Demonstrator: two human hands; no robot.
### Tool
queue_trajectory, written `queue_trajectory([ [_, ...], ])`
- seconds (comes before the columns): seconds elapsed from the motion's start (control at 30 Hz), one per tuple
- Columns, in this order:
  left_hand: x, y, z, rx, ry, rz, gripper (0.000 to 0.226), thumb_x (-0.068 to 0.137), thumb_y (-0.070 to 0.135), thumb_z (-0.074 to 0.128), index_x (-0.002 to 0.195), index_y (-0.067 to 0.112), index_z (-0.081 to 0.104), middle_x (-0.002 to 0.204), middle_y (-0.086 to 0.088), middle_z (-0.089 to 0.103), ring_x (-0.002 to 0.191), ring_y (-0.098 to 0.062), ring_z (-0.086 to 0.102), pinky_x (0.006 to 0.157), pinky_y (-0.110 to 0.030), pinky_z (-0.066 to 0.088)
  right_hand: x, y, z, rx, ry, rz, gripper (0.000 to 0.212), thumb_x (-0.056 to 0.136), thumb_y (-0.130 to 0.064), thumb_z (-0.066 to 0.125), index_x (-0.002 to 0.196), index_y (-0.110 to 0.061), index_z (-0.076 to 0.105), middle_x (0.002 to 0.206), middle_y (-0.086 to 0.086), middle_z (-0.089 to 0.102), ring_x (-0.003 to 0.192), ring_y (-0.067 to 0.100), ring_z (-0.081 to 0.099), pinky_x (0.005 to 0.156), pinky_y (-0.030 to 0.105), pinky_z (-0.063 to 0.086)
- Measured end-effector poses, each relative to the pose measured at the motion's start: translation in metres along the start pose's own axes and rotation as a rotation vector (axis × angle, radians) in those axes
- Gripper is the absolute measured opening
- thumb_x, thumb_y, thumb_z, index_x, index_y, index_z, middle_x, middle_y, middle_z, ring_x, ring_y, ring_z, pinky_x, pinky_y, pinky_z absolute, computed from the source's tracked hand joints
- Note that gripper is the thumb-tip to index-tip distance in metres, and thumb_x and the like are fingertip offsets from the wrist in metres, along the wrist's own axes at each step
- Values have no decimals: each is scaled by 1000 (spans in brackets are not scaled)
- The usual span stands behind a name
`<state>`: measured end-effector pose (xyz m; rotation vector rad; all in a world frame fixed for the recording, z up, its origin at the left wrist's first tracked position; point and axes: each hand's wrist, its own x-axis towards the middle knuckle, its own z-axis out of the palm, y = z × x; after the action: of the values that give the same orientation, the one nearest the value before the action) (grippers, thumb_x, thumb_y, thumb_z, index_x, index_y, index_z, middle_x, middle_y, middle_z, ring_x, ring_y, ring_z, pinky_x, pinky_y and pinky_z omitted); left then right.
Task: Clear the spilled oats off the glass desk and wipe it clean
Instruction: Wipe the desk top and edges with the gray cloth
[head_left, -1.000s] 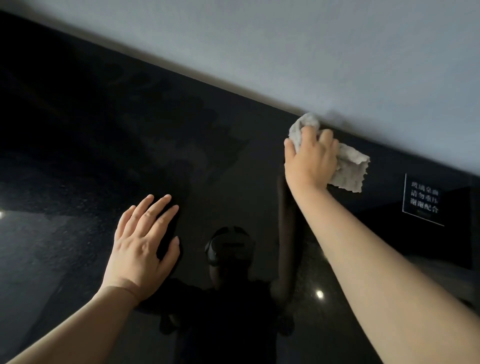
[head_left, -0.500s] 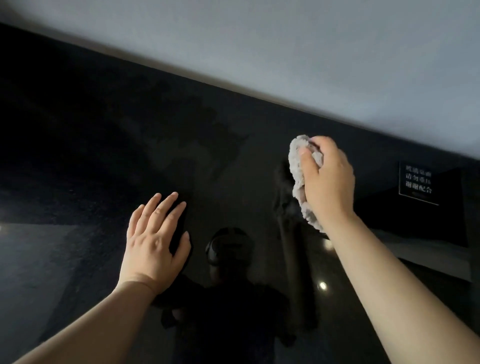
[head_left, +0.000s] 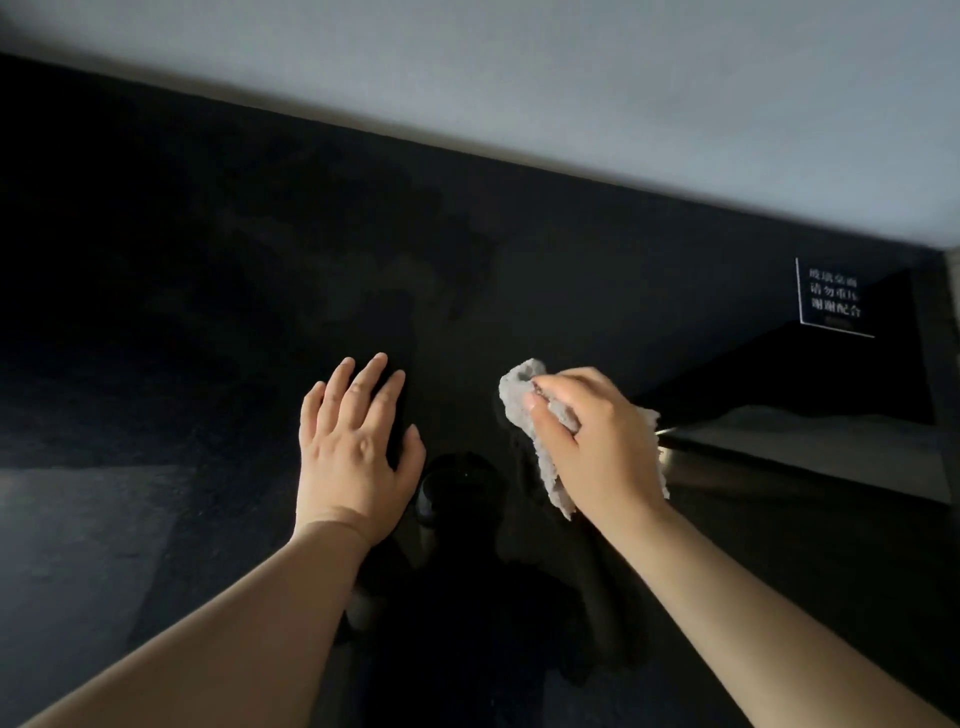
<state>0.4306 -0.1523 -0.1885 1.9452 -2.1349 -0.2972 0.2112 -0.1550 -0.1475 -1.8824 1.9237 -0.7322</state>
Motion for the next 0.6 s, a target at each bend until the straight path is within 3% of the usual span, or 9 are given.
queue_trajectory([
  [0.07,0,0,1,-3,6,0,55,90,39,38,138,15,48,152,-2,37,145,-25,22,120,-45,12,11,14,-16,-34,130,44,25,94,-35,54,108,-20,68,107,-6,60,87,8,59,71,22,47],
  [0.13,0,-1,2,-6,13,3,54,90,39,39,138,16,48,152,-1,37,145,-25,21,120,-44,11,35,35,-22,-115,237,209,25,95,-34,53,111,-20,67,113,-1,59,98,17,58,77,33,48],
  [0.23,-1,-1,2,-9,22,7,54,90,39,40,138,16,48,152,-1,36,145,-24,20,120,-43,9,44,44,-3,-168,290,395,21,94,-33,54,102,-18,67,109,2,61,99,24,57,72,32,42],
  [0.4,-1,-2,3,-16,28,11,54,91,38,40,139,16,47,152,-2,36,146,-25,19,120,-42,8,-31,4,33,-122,319,166,16,89,-28,63,96,-15,70,95,2,62,79,16,58,59,27,44],
  [0.53,-1,-2,2,-21,43,16,53,90,37,41,138,14,48,151,-4,37,145,-27,21,119,-44,10,-80,-19,29,64,143,85,27,91,-37,57,101,-16,71,94,-7,62,81,6,61,65,25,51],
  [0.6,-1,-2,3,-24,45,18,54,90,37,40,138,14,47,151,-4,36,145,-27,20,119,-44,10,-81,-18,14,72,168,59,27,92,-35,57,101,-15,71,97,-7,64,83,3,61,71,19,50],
])
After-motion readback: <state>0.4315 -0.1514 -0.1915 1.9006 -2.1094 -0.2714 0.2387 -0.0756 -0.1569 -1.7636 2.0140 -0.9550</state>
